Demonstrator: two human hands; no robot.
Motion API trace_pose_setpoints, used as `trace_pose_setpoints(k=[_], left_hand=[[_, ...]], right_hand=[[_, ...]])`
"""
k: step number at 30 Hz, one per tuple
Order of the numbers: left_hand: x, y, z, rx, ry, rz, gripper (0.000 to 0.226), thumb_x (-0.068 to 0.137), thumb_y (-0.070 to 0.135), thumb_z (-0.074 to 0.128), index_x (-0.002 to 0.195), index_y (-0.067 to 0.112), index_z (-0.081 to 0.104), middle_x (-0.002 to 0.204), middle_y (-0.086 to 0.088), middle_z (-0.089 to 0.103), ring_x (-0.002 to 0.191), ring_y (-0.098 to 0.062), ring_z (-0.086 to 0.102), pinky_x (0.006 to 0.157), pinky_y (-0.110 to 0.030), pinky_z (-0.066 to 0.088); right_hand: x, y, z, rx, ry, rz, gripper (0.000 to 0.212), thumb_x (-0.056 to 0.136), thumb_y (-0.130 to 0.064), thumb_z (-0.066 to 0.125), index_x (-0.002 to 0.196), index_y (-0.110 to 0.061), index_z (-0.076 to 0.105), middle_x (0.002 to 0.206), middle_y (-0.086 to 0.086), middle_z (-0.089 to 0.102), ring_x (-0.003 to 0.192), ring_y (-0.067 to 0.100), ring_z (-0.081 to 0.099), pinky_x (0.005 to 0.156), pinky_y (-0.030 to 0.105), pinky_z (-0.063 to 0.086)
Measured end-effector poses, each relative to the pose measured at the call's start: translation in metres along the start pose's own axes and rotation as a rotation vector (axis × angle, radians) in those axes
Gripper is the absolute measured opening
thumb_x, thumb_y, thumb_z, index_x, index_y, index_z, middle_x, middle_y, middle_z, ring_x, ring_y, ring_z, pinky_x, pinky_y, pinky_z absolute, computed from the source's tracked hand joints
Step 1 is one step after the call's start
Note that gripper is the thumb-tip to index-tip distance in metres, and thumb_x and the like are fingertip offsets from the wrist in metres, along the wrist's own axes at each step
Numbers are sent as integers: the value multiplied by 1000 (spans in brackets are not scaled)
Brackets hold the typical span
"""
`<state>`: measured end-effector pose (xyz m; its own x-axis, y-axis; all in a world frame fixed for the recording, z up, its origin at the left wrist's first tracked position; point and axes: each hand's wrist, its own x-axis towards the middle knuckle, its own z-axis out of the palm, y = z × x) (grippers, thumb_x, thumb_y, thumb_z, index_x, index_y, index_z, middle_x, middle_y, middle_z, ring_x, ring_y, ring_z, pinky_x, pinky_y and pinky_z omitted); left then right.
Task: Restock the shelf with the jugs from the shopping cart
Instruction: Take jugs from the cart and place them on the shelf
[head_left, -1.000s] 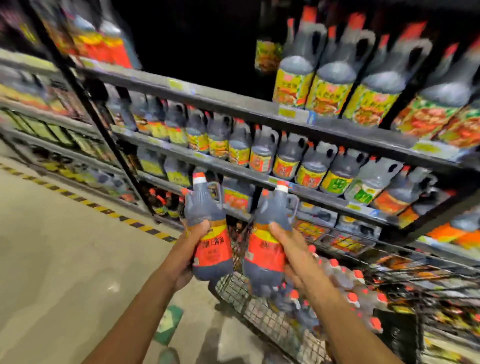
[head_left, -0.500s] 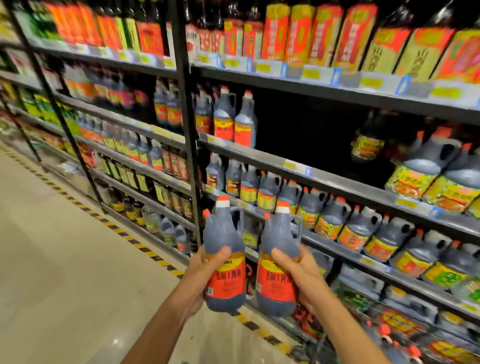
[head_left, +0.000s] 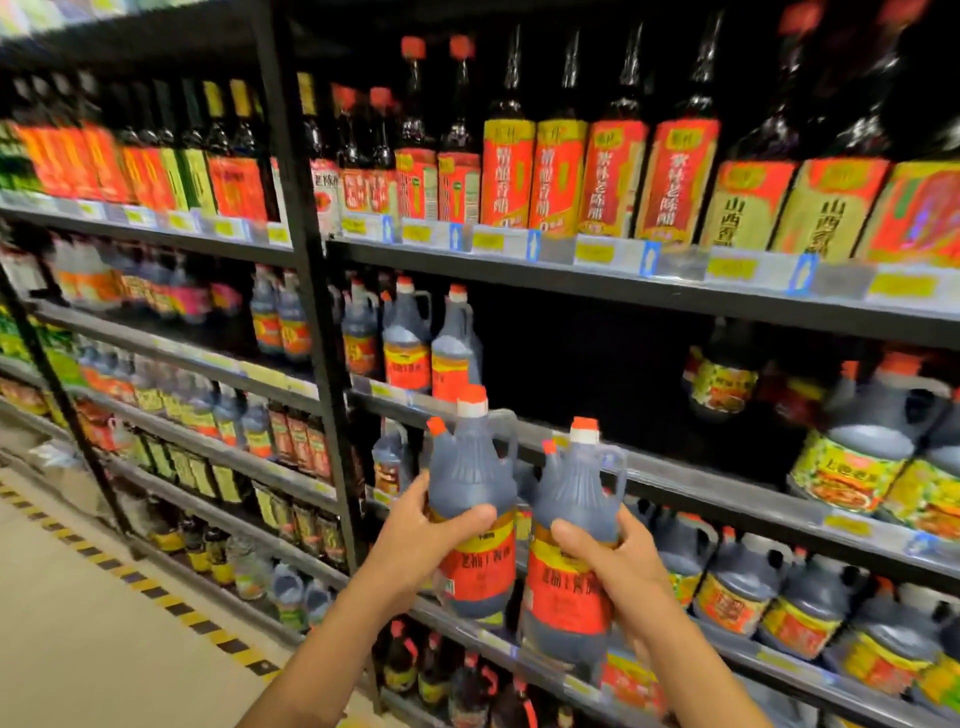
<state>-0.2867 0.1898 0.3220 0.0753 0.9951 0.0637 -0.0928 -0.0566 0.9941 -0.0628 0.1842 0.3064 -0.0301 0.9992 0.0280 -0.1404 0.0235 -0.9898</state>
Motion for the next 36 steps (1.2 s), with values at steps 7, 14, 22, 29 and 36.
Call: trace_pose_setpoints(k=[7,14,22,29,36], left_hand=[[108,28,17,140,-80,183,94,58,49,91,140,37,47,137,14,59,124,-8,59,97,-33,53],[170,47,27,398,-97,299,64,69,31,87,117,49,49,126,26,56,111,14,55,87,-14,50],[220,44,21,524,-107,309,77,68,36,90,133,27,50,133,3,59,124,-15,56,94,-36,54],[249,28,16,489,-136,219,44,73,22,88,105,31,59,100,17,66,92,7,66,64,-10,52],[267,18,14,434,-101,156,56,73,28,87,118,14,57,108,6,67,92,-2,64,64,-14,49]], right_hand=[[72,-11,-23,63,74,-9,67,61,-28,96,119,-17,66,105,12,78,94,34,76,83,54,61],[108,-18,-39,73,118,6,57,72,-20,91,122,-18,64,108,12,77,95,35,76,84,54,62],[127,-22,-37,63,208,6,58,71,-25,87,123,-17,64,107,12,78,94,34,76,85,55,61],[126,-25,-28,73,250,1,58,69,-25,89,121,-16,65,105,12,78,93,34,76,75,45,61],[126,-23,-17,53,331,7,58,67,-25,87,120,-15,65,104,13,78,92,35,76,83,53,62]])
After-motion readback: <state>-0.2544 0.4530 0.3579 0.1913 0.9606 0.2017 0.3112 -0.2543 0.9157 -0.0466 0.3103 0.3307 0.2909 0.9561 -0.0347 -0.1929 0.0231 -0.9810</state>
